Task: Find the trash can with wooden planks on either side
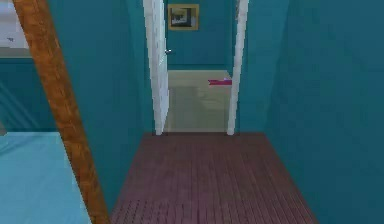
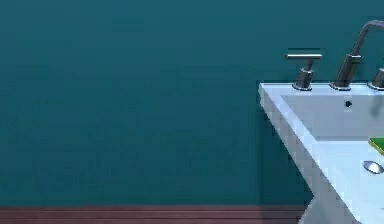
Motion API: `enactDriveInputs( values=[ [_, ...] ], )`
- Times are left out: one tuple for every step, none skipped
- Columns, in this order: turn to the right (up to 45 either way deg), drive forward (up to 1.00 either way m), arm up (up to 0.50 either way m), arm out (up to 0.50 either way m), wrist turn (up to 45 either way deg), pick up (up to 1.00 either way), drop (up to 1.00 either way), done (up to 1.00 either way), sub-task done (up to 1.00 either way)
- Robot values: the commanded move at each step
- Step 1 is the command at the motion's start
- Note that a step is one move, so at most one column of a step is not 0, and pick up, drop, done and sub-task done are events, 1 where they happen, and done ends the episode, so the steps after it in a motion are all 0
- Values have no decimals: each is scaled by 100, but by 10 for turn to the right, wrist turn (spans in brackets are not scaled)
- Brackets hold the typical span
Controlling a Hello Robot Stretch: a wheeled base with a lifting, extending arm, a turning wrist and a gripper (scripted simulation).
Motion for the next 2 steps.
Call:
enactDriveInputs(
  values=[
    [0, 100, 0, 0, 0, 0, 0, 0, 0],
    [30, 0, 0, 0, 0, 0, 0, 0, 0]
  ],
)
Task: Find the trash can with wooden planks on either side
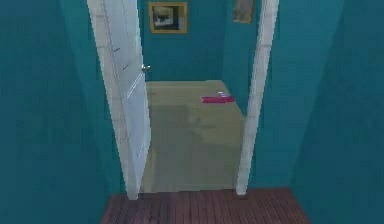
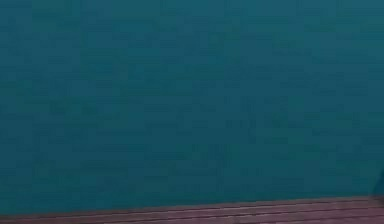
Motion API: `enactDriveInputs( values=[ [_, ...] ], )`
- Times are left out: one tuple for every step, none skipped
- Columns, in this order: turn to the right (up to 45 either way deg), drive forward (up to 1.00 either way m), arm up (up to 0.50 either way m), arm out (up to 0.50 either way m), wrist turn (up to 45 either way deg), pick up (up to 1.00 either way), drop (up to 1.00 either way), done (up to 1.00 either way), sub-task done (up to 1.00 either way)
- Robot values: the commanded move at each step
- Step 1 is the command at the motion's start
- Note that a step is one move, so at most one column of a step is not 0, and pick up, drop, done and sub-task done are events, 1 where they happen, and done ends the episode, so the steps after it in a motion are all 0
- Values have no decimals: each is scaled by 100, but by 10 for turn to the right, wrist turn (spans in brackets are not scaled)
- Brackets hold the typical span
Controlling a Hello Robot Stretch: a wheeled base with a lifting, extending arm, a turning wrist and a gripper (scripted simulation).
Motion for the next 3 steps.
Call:
enactDriveInputs(
  values=[
    [0, 100, 0, 0, 0, 0, 0, 0, 0],
    [0, 100, 0, 0, 0, 0, 0, 0, 0],
    [90, 0, 0, 0, 0, 0, 0, 0, 0]
  ],
)
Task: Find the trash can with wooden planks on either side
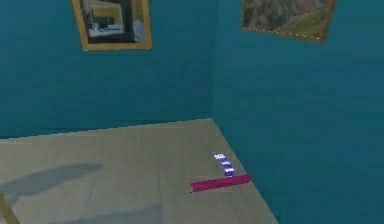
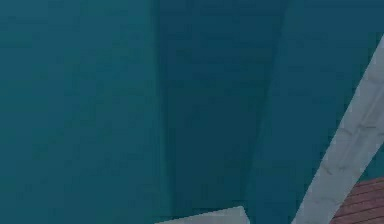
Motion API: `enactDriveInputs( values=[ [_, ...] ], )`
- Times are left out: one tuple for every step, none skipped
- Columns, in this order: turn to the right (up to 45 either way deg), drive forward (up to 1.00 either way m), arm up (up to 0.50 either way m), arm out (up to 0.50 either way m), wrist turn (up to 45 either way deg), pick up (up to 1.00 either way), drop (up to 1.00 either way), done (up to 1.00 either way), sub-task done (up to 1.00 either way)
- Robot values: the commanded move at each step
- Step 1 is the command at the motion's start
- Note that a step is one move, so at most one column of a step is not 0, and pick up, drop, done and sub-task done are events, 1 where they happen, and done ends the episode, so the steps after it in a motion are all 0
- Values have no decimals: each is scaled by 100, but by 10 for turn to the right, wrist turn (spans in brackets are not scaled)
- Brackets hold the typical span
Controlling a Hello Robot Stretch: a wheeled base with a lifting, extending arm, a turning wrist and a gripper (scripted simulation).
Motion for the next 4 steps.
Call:
enactDriveInputs(
  values=[
    [0, 15, 0, 0, 0, 0, 0, 0, 0],
    [-90, 0, 0, 0, 0, 0, 0, 0, 0],
    [0, 15, 0, 0, 0, 0, 0, 0, 0],
    [-390, 0, 0, 0, 0, 0, 0, 0, 0]
  ],
)
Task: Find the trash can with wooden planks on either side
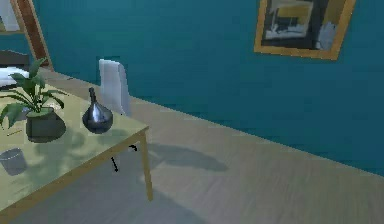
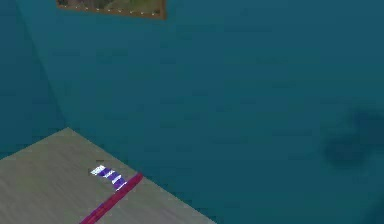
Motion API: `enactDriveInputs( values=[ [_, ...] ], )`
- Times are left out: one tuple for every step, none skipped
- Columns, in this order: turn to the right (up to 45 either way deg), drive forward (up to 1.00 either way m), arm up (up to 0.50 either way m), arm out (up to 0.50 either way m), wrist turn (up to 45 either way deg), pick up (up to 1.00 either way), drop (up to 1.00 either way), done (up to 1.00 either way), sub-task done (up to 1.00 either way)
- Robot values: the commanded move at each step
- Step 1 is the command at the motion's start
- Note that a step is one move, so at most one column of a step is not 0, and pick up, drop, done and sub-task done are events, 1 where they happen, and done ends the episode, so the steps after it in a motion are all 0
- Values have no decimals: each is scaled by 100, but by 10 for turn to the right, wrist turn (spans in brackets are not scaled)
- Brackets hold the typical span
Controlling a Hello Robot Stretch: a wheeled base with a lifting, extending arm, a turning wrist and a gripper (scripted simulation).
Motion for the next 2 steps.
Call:
enactDriveInputs(
  values=[
    [-30, 0, 0, 0, 0, 0, 0, 0, 0],
    [0, 95, 0, 0, 0, 0, 0, 0, 0]
  ],
)
